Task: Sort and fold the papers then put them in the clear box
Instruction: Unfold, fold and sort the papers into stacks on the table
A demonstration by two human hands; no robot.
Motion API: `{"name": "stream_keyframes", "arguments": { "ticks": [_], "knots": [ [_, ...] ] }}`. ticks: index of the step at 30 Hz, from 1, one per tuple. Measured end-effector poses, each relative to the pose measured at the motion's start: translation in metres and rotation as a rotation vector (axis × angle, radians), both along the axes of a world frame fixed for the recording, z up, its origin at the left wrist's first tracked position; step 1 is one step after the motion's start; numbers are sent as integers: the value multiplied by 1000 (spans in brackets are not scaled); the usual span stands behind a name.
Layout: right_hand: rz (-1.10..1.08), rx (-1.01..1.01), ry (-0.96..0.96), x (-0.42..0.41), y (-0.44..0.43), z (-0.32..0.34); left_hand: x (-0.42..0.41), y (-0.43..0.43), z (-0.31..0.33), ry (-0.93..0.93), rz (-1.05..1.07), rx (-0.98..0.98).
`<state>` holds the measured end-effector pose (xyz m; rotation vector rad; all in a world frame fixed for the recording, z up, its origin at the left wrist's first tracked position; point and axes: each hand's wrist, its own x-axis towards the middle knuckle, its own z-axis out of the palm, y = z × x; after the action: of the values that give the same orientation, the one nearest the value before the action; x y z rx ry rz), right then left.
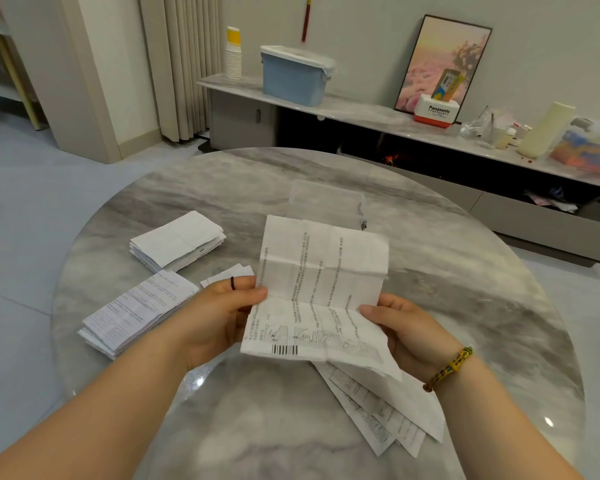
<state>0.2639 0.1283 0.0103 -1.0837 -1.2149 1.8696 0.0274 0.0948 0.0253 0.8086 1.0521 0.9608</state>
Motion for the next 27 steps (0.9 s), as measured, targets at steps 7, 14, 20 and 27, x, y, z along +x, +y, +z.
{"name": "stream_keyframes", "arguments": {
  "ticks": [7, 14, 20, 27],
  "knots": [
    [-94, -35, 82, -1, -1, 8, 1, -1, 4, -58, -11, -9],
    [-227, -60, 148, -5, -4, 12, 10, -2, 2, 81, 108, 75],
    [-145, -108, 329, -15, -4, 10, 14, 4, -3, 102, 438, 140],
    [-74, -6, 135, -39, -20, 1, 19, 3, -6, 97, 549, 154]
  ]
}}
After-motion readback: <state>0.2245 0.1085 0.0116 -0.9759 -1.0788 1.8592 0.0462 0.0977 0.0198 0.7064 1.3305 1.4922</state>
